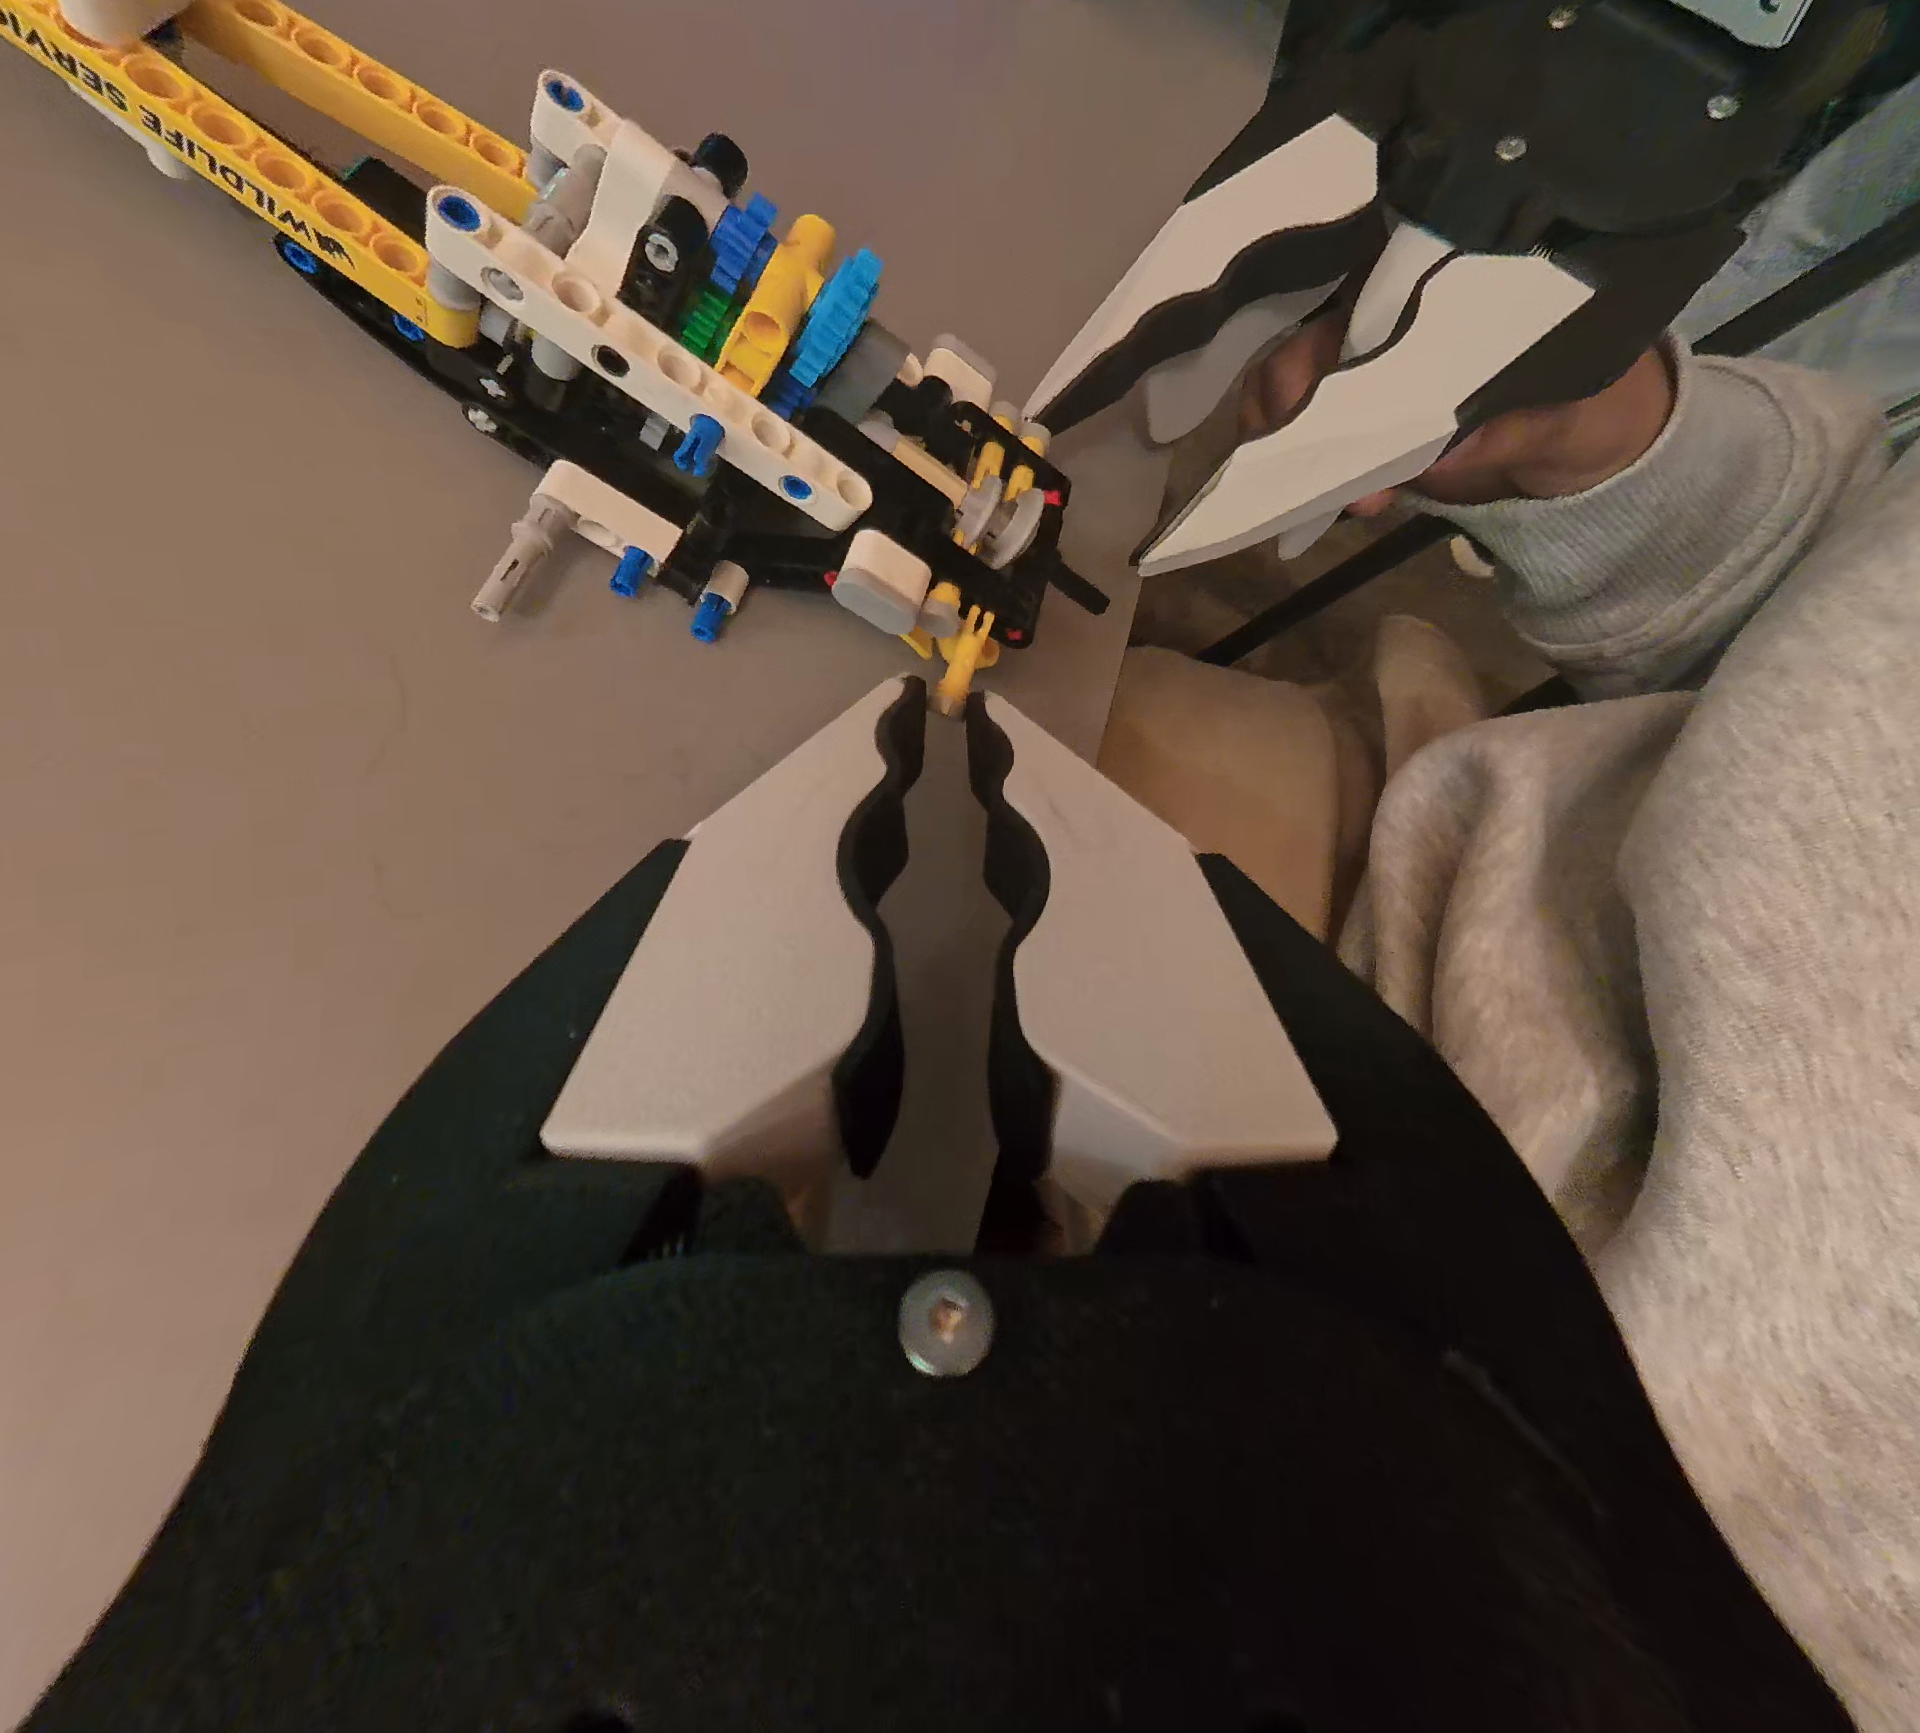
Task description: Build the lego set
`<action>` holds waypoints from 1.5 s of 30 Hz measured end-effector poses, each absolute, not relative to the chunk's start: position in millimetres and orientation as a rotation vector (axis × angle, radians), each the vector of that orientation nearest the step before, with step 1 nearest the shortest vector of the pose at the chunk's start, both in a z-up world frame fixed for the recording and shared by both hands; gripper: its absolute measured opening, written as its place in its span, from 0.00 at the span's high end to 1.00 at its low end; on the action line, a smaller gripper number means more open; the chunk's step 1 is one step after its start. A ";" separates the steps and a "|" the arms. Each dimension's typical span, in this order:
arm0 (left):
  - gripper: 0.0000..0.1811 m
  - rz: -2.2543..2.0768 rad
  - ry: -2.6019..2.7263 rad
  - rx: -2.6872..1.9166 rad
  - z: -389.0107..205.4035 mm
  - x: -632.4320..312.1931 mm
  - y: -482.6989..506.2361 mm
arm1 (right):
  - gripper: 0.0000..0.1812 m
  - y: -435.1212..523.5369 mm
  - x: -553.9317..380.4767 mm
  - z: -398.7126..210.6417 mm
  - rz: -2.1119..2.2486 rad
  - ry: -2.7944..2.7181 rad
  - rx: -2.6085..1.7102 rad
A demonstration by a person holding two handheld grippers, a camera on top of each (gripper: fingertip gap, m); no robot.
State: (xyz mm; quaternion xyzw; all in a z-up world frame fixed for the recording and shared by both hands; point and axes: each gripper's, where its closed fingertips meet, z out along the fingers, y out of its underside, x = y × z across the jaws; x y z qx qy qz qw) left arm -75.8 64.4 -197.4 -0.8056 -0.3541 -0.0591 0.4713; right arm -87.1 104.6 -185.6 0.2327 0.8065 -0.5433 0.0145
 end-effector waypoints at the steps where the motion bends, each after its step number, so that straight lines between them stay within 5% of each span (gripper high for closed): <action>1: 0.97 -0.142 -0.864 -1.990 -197.9 -75.0 64.5 | 0.81 104.5 -87.1 -185.7 -1.691 2.511 0.724; 45: 0.95 -0.325 -1.036 -1.830 -193.2 -78.0 76.2 | 0.82 105.1 -88.2 -186.7 -1.686 2.498 0.741</action>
